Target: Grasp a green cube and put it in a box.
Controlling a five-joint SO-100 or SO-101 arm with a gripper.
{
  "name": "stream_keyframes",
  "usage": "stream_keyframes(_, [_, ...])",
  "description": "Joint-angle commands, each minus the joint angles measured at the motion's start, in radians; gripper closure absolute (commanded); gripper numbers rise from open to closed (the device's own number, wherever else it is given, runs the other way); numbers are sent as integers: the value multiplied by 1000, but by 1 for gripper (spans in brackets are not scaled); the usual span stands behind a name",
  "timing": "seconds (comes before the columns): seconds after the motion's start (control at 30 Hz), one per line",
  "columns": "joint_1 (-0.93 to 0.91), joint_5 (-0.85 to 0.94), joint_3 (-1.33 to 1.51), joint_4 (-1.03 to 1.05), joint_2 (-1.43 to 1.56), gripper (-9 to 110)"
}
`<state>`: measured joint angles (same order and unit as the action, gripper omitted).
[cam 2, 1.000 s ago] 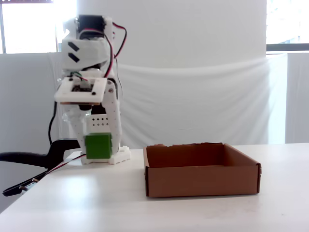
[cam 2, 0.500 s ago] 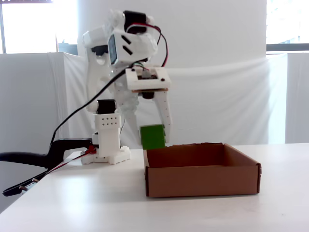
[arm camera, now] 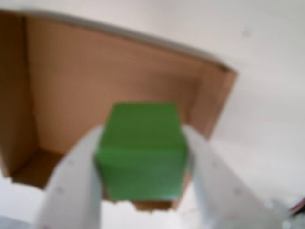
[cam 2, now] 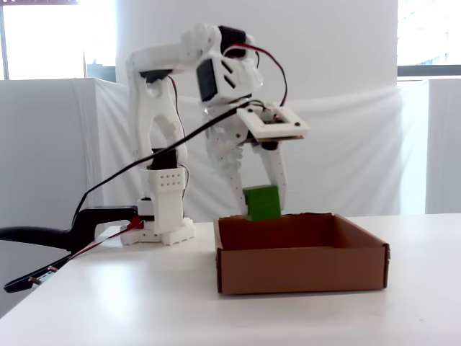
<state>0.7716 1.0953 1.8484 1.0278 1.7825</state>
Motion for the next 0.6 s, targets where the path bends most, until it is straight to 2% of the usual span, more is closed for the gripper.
stream_keyframes(0.0, [31, -8, 8, -44, 5, 87])
stream_keyframes(0.3, [66, -12, 224, -213, 17, 87])
stream_keyframes(0.57, [107, -6, 351, -256, 26, 87])
